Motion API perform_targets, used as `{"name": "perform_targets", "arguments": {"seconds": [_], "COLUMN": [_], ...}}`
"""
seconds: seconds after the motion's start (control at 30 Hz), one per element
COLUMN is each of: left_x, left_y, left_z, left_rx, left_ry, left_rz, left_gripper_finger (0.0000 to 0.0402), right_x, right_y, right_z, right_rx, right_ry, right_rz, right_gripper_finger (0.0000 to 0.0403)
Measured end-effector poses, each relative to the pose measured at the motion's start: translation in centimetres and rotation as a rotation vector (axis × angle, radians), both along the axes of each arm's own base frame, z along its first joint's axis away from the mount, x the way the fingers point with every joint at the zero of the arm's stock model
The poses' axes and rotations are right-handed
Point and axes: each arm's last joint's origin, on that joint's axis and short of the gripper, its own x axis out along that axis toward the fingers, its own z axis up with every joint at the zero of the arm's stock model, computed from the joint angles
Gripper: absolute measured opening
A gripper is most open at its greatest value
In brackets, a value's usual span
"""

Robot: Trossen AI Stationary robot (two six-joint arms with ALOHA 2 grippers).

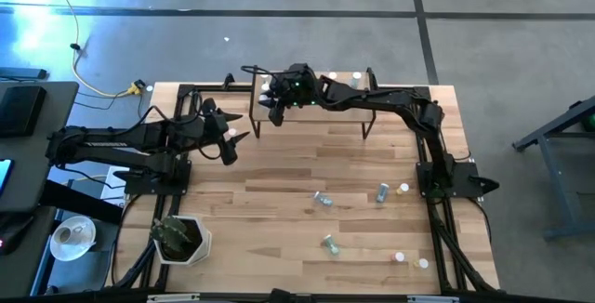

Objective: Pick and place medicine bottles onto shelf by color
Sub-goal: Align the green pill bottle with the green bottle on the shelf

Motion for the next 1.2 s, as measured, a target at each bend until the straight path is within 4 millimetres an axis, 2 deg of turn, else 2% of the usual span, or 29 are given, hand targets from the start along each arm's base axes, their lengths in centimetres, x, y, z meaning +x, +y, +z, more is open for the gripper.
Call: {"name": "perform_targets", "arguments": {"seconds": [0.27,1.2], "left_x": [0.0,0.0], "left_y": [0.0,-0.01], "left_z": [0.0,0.0], "left_rx": [0.002,0.001], "left_ry": [0.001,0.001], "left_rz": [-0.001,-0.001], "left_gripper_finger": [0.0241,0.0241], "right_x": [-0.22,-0.06], "right_y": [-0.18,-0.26], "right_z": [-0.39,-0.66], "right_rx": [-0.018,-0.002], "right_ry": [0.05,0.043], "right_rz": [-0.035,-0.044], "right_gripper_finger": [0.0108,0.0108]}}
